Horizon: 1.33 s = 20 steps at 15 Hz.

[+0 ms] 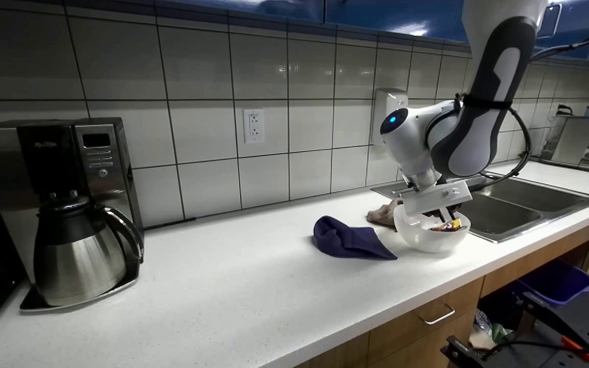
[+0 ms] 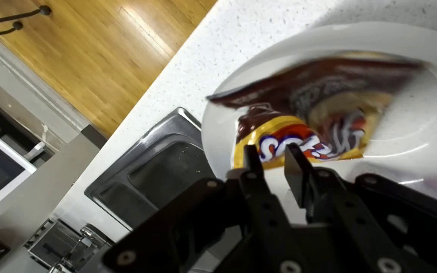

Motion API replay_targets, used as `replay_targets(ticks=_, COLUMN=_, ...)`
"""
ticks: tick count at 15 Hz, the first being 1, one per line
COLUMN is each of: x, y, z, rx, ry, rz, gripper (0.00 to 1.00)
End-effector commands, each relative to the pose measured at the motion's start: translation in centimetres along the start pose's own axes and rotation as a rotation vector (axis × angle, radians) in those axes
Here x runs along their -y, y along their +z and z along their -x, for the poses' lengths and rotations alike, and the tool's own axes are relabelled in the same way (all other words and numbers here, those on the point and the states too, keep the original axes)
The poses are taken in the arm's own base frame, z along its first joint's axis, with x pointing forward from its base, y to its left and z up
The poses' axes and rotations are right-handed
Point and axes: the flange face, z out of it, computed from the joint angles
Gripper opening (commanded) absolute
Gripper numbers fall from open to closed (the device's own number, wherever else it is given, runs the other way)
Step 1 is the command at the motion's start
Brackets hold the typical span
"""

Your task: Put the yellow packet in the bowl

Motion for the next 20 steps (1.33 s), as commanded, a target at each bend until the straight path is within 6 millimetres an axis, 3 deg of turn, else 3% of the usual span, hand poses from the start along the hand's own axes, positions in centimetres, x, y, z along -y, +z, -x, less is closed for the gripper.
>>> replay_targets(ticks=1, x=1.6, y=0.8, z=-0.7, rx=-0.011, ry=0.019, rz=0.04, gripper=0.55)
replay_targets(ticks=4, x=2.2, y=1.0, z=-0.4, rx=-0.002, ry=-0.005, rz=0.035, gripper=0.79)
replay_targets(ticks=7, x=2.2, y=-0.8, z=0.2, rx=-0.009, ry=-0.046, rz=-0.01, gripper=0.99)
replay_targets(ticks=13, x=1.8, y=-6.9, z=0.0, rx=-0.088, ry=-0.045, rz=-0.069, gripper=1.0)
replay_targets(ticks=17, x=0.0, y=-11.8, z=0.1, rx=-0.143, ry=-0.023, rz=-0.116, gripper=1.0)
replay_targets(ticks=20, x=-1.3, y=-15.6, z=1.5, rx=-0.162, ry=-0.035, rz=-0.173, gripper=1.0)
